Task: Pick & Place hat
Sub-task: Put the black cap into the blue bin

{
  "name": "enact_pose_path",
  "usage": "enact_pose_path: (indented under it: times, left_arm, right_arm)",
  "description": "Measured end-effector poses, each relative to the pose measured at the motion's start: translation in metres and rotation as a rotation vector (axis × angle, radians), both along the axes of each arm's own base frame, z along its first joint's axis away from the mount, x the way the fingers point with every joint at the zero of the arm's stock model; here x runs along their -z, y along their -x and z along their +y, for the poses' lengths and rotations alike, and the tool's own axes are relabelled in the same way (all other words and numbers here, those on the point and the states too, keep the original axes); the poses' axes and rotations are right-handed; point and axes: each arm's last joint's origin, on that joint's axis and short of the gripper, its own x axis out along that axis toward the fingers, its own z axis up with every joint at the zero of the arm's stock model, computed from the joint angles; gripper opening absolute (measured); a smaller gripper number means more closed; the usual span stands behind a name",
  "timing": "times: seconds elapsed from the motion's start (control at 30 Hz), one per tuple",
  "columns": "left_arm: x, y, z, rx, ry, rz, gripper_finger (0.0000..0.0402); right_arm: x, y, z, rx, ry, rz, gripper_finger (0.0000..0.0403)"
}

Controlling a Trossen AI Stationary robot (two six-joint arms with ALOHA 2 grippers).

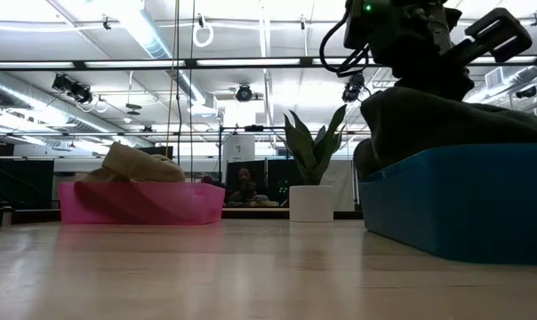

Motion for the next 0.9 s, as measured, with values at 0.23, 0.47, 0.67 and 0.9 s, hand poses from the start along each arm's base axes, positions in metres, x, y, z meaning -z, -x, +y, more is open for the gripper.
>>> enact_pose_path:
  times: [0.23,0.47,0.67,0.9]
  left_arm:
    - [0.000,-0.002,0.005,-0.022,0.000,0.000,0.0275]
    - [0.002,-0.002,0.005,-0.022,-0.009,0.020,0.0275]
    - [0.002,-0.002,0.005,-0.022,-0.009,0.020,0.0275]
    - [0.002,-0.002,0.005,-0.022,-0.013,0.029,0.0275]
  right_arm:
    - [0.000,-0.001,-0.002,0.045,0.032,0.004,0.0004]
    - [0.001,0.002,-0.003,0.194,0.007,0.090,0.0004]
    - [0.002,0.006,-0.004,0.381,0.010,0.201,0.0030]
    - [0.002,0.011,-0.007,0.395,0.053,0.246,0.0132]
